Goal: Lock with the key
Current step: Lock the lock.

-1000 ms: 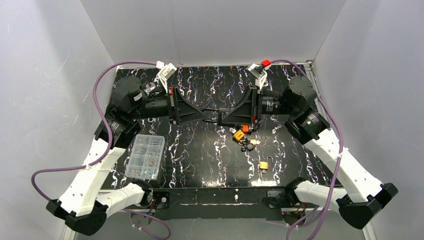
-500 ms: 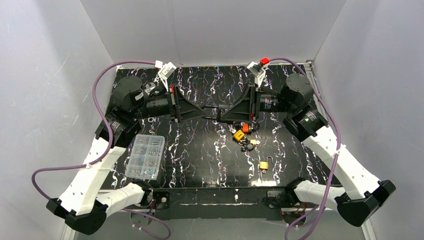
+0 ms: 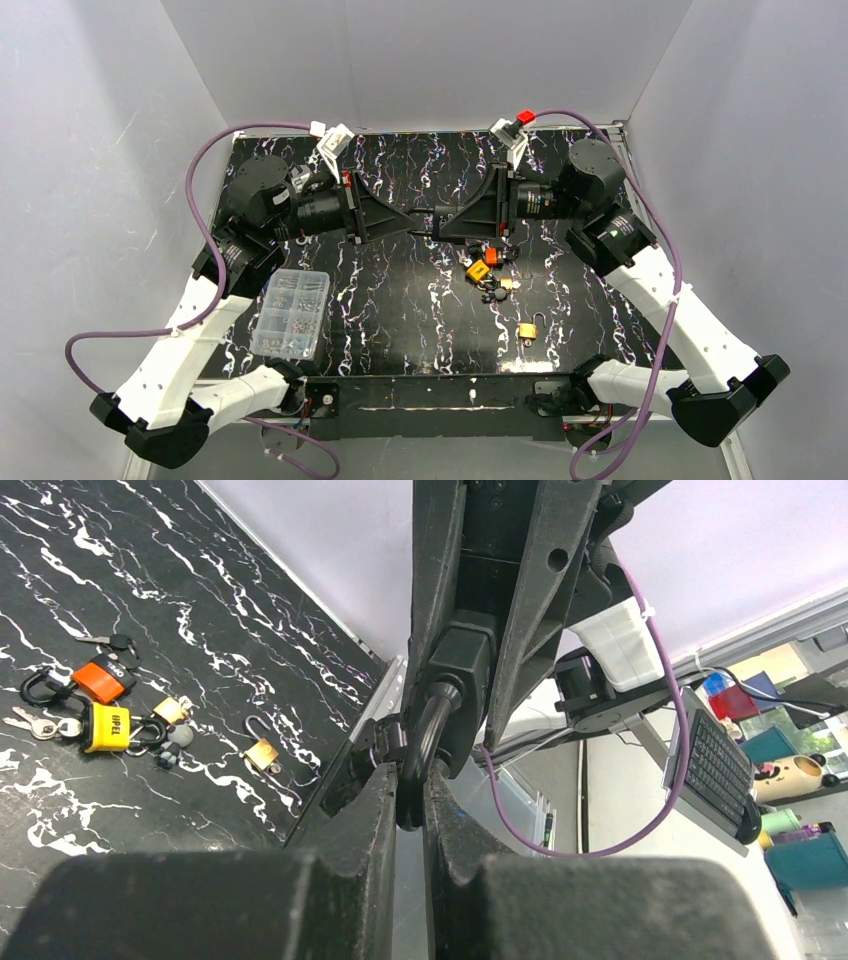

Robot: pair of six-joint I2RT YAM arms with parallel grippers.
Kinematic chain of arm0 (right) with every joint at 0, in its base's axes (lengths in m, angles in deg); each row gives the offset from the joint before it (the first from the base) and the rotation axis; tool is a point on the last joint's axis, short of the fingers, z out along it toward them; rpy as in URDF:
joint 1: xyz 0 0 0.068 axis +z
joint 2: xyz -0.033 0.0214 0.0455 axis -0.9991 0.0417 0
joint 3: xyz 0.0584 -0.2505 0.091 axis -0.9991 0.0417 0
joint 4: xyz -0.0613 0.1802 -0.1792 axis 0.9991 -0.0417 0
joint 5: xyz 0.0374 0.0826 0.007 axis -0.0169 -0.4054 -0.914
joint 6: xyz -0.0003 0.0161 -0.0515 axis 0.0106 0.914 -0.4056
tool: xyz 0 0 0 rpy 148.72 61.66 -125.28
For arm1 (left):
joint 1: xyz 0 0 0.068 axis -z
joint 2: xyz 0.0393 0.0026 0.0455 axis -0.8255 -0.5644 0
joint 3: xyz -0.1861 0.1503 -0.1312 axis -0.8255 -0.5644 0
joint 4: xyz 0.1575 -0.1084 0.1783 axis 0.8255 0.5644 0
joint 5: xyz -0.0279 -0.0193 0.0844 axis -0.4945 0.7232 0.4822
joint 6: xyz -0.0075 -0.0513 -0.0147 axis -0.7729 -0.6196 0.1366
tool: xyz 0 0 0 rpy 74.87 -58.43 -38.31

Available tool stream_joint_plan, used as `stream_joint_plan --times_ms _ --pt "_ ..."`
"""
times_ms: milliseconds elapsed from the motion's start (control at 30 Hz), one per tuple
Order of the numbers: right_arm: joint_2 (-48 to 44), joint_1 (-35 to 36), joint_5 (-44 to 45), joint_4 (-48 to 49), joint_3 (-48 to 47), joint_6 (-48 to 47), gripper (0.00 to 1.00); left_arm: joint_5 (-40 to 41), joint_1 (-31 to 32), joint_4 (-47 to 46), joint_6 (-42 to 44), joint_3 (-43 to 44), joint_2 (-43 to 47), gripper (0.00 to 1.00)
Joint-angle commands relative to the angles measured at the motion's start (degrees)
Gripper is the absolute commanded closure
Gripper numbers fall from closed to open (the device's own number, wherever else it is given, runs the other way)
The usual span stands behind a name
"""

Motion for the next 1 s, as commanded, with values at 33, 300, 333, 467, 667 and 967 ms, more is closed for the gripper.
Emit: stream_joint_plan --times_ms 33,300,333,467,667,967 --pt "2.34 4.48 4.84 4.33 -4.69 -1.79 0.99 -0.12 5.30 -2.38 -0.62 -1.37 -3.36 1.00" --pt "3.12 5.35 6.17 3.87 -4.64 -2.42 0.99 2.33 9.38 -2.43 -0.72 -0.63 -4.16 1.00" --pt "3.13 5.39 6.28 3.08 -4.58 -2.49 0.99 2.69 9.90 -2.46 -0.82 -0.51 -4.17 1.00" --pt "3.48 5.56 6.48 2.04 -4.31 -2.80 0.99 3.53 11.77 -2.85 -1.15 0.04 -4.73 1.00" --pt "4.00 5.92 6.94 1.77 -3.69 -2.92 0.99 4.14 14.01 -3.49 -1.56 0.65 -5.78 1.00" --pt "5.15 5.96 7.16 2.54 -3.98 -3.08 0.99 3.97 16.43 -4.79 -2.46 1.22 -6.74 1.00"
